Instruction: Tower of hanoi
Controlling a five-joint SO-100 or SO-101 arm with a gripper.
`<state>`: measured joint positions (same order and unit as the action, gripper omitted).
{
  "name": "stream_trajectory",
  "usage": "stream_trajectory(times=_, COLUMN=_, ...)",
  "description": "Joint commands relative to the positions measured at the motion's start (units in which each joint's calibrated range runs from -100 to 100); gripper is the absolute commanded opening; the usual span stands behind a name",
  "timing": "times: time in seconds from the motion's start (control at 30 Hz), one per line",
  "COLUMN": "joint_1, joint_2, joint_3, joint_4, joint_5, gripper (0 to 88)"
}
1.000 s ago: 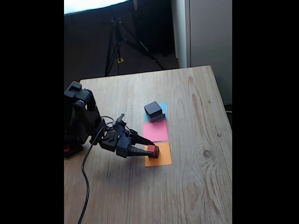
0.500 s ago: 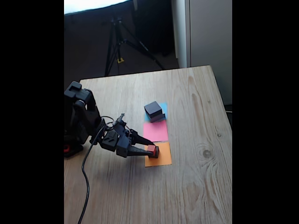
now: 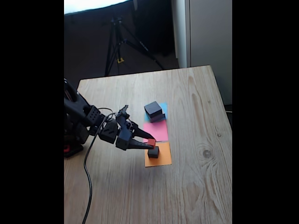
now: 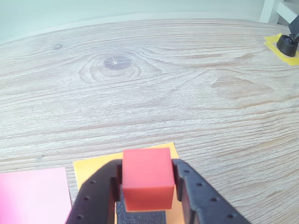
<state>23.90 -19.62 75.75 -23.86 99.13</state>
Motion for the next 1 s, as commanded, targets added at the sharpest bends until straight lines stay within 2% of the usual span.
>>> stream_trajectory(times=0.0, joint_1=-1.38, joint_2=-13.91, joint_3=-10.84, joint_4=28.59, joint_5=0.87, gripper=0.8)
stream_trajectory(times=0.17, joint_1=-3.47, joint_2=-20.8, joint_3=-29.2, joint_4=60.24, joint_5=0.2, gripper=0.8)
stream_trajectory(times=0.23, joint_1=-4.72, joint_2=-22.09, joint_3=-35.93, joint_4=69.63, joint_5=0.03, gripper=0.8)
stream_trajectory(times=0.4, joint_1=-8.07, joint_2=-21.48, joint_3=-52.66, joint_4=86.47, joint_5=-4.15, gripper=0.8)
stream_trajectory(times=0.67, joint_1=-11.99, joint_2=-20.57, joint_3=-70.39, joint_4=103.22, joint_5=-7.49, gripper=0.8)
stream_trajectory(times=0.8, joint_1=-14.42, joint_2=-22.01, joint_3=-72.02, joint_4=106.7, joint_5=-9.33, gripper=0.8)
stream_trajectory(times=0.97, joint_1=-16.59, joint_2=-24.43, joint_3=-71.84, joint_4=109.21, joint_5=-9.33, gripper=0.8)
